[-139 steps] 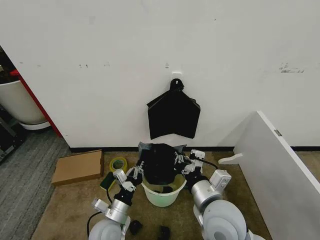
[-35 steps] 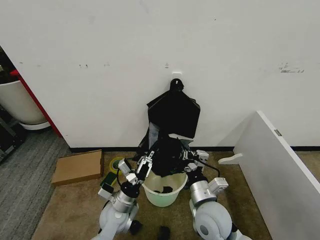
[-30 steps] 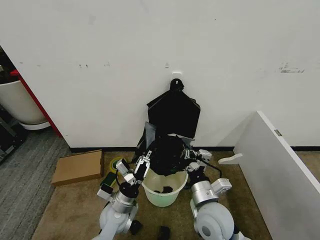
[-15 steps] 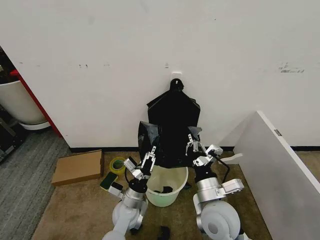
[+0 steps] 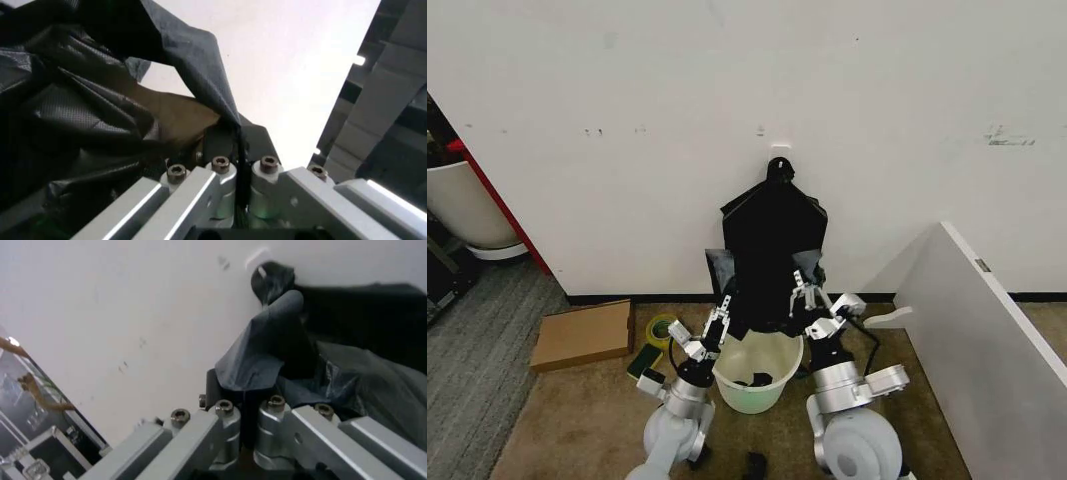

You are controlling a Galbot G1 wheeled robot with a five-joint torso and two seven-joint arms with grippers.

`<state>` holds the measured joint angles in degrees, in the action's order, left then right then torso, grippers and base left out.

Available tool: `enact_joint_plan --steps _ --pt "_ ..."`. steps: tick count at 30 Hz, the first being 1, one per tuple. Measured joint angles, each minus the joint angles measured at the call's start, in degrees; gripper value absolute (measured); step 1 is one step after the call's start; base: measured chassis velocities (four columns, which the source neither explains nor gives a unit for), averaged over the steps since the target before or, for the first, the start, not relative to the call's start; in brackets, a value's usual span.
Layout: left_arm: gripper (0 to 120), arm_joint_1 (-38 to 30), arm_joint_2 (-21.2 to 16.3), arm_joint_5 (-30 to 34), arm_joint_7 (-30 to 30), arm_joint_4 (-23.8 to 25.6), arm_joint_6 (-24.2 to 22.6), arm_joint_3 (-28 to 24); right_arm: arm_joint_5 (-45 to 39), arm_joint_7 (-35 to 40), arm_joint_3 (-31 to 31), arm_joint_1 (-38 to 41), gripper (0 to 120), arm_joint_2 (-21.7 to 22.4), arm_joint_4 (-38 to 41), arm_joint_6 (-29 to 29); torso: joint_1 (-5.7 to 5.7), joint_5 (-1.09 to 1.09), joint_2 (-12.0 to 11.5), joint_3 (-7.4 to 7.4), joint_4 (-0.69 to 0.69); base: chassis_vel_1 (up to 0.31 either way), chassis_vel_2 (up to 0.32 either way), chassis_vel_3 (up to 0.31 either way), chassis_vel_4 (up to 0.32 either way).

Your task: Place the garbage bag over the trash bin.

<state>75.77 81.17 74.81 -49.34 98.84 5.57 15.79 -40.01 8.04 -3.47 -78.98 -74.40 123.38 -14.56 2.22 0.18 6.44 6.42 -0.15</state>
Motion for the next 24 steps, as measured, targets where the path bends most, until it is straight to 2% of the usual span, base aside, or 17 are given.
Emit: enact_joint_plan --steps 7,14,18,21,24 --pt "0 0.3 -1.5 0.8 2.4 2.3 0.9 0.5 0.7 1.3 1.5 -0.3 0 -1.0 0.1 1.6 0.00 0.00 0.0 0.00 -0.01 0.000 0.000 0.000 0.000" --pt "0 0.2 -0.7 -1.2 7.7 0.3 2.5 -0.3 2.6 4.0 2.0 -0.2 0 -1.1 -0.9 3.1 0.00 0.00 0.0 0.00 -0.01 0.000 0.000 0.000 0.000" --pt "0 0.2 0.2 -2.4 10.2 -1.5 3.1 -0.6 4.0 8.0 1.8 -0.2 0 -0.9 -1.1 5.2 0.00 0.00 0.0 0.00 -0.01 0.000 0.000 0.000 0.000" --pt "0 0.4 0.4 -5.8 12.2 -2.3 3.4 -0.8 5.5 14.2 2.0 -0.5 0 0.1 -1.2 9.4 0.00 0.01 0.0 0.00 -0.01 0.000 0.000 0.000 0.000" --pt "0 0.5 0.1 -8.3 13.6 -2.6 3.8 -1.1 6.1 16.7 2.3 -0.6 0 1.0 -1.6 11.6 0.00 0.01 0.0 0.00 -0.01 0.000 0.000 0.000 0.000"
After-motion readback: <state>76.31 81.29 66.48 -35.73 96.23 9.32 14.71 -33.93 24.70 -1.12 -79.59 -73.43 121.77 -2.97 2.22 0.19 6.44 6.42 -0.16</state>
